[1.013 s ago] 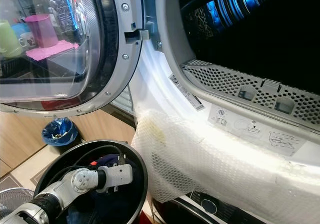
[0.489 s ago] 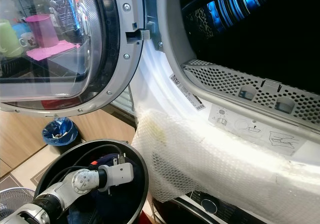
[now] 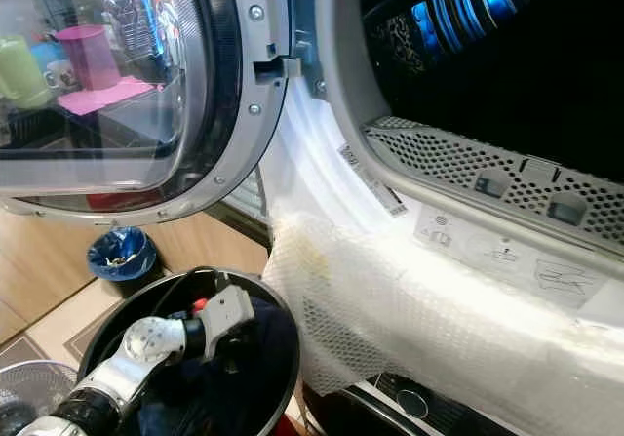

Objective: Clothes washing

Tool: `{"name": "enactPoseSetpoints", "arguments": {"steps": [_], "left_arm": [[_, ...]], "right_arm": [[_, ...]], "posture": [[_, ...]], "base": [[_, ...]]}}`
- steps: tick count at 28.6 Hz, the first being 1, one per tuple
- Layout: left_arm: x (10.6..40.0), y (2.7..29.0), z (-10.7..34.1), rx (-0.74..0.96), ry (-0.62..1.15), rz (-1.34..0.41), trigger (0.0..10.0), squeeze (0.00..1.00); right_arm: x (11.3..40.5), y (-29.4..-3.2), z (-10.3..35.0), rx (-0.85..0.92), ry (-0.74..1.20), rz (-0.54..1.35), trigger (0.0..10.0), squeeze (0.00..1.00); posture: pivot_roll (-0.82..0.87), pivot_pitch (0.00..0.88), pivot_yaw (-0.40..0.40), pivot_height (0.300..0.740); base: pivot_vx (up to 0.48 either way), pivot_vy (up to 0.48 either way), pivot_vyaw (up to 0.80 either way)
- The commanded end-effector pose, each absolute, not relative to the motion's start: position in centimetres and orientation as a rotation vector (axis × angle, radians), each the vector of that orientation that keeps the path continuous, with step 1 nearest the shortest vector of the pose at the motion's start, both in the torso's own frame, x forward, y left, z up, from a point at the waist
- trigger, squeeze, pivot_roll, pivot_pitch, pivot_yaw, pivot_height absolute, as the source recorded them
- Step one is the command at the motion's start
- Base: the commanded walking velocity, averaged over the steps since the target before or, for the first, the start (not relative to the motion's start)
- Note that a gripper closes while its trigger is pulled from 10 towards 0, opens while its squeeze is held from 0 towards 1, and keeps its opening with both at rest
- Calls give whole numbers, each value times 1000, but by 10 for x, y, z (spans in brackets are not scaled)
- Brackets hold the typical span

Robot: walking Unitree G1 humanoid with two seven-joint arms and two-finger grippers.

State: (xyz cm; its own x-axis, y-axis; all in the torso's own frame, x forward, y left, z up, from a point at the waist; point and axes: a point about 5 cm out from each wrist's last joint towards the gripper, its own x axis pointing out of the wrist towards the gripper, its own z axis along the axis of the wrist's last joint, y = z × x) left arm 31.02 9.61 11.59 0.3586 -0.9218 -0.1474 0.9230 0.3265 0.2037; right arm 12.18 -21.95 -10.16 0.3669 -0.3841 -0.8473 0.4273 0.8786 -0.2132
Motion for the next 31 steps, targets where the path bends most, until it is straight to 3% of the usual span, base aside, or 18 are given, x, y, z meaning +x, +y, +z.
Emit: {"name": "enactPoseSetpoints", "arguments": {"steps": [1,4,9,16,31], "left_arm": [[305,91,135,211,-18,-1313,0,0],[303,89,142,194,-17,-1354,0,0],[292,78,186,95,-54,-1565,0,0],[270,38,236,-98,-149,-1812,0,0],[247,-33,298,-289,-374,-2011,0,0]], "right_arm": [[117,-217,-104,44,1092,-511,10000,0],[117,-217,-104,44,1091,-506,10000,0],[122,-214,-103,46,1086,-487,10000,0],[125,-212,-102,48,1082,-473,10000,0],[125,-214,-102,59,1077,-493,10000,0]], "posture": [[91,30,22,740],[91,30,22,740],[104,13,24,740],[113,9,33,740],[93,5,53,740]], "base": [[0,0,0],[0,0,0],[0,0,0],[0,0,0],[0,0,0]]}}
